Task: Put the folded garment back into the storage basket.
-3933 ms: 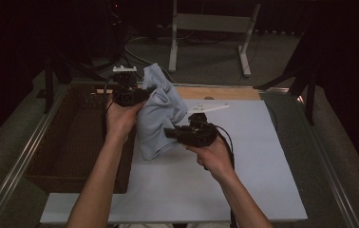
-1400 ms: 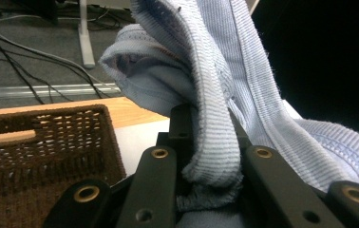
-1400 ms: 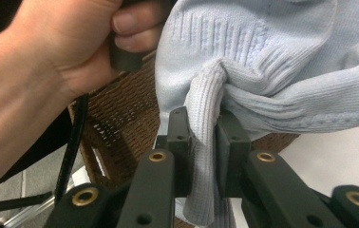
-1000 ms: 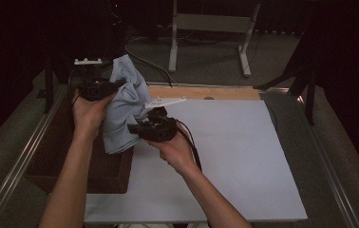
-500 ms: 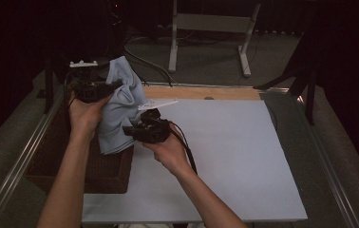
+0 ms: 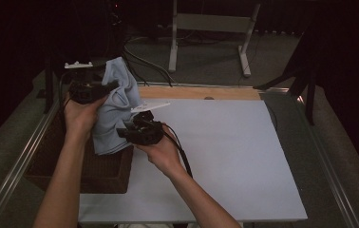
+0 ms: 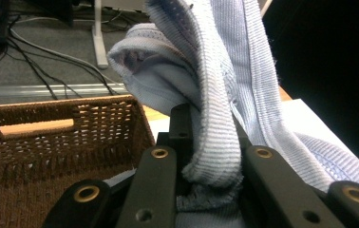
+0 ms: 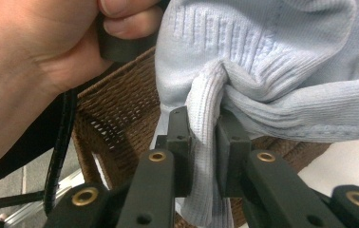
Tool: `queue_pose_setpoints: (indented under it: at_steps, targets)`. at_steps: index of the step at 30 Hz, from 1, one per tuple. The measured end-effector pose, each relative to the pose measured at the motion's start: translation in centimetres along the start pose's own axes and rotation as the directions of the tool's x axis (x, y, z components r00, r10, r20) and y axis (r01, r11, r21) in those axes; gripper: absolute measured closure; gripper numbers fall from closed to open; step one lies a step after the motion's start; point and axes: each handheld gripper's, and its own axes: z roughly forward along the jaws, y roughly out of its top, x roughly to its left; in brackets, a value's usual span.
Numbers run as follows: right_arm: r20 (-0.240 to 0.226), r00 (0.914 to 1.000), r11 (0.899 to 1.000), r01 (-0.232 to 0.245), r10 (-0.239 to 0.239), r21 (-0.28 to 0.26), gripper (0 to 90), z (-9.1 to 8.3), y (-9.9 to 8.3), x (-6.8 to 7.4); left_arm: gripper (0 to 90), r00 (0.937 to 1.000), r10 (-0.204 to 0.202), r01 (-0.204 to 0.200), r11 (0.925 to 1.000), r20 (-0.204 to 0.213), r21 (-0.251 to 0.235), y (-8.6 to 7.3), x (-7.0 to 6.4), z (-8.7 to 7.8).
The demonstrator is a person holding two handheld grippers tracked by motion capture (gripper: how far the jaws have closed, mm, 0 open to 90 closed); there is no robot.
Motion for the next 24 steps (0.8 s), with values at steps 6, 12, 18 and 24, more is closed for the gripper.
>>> queue_pose_setpoints:
  at_steps: [6, 12, 18, 24]
  targets:
    - [-0.005, 1.0000, 1.000, -0.001, 0.001, 0.007, 79.1, 0.7, -0.2, 0.3, 82.4, 1.0000, -0.003, 0.003, 1.0000, -0.006, 0.006, -0.4, 0.6, -0.1]
    - [-0.010, 0.9999, 1.000, -0.007, 0.007, 0.011, 79.0, 1.2, -0.4, 0.5, 82.4, 1.0000, -0.005, 0.005, 1.0000, -0.008, 0.006, -0.6, 1.0, -0.2]
    - [-0.012, 0.9999, 1.000, -0.011, 0.012, 0.013, 79.1, 1.7, -0.5, 0.7, 82.4, 0.9999, -0.006, 0.006, 1.0000, -0.011, 0.005, -0.7, 1.3, -0.4]
    - [-0.015, 0.9998, 1.000, -0.015, 0.015, 0.014, 79.1, 2.1, -0.5, 0.9, 82.4, 0.9999, -0.003, 0.003, 1.0000, -0.013, 0.003, -0.8, 1.4, -0.4]
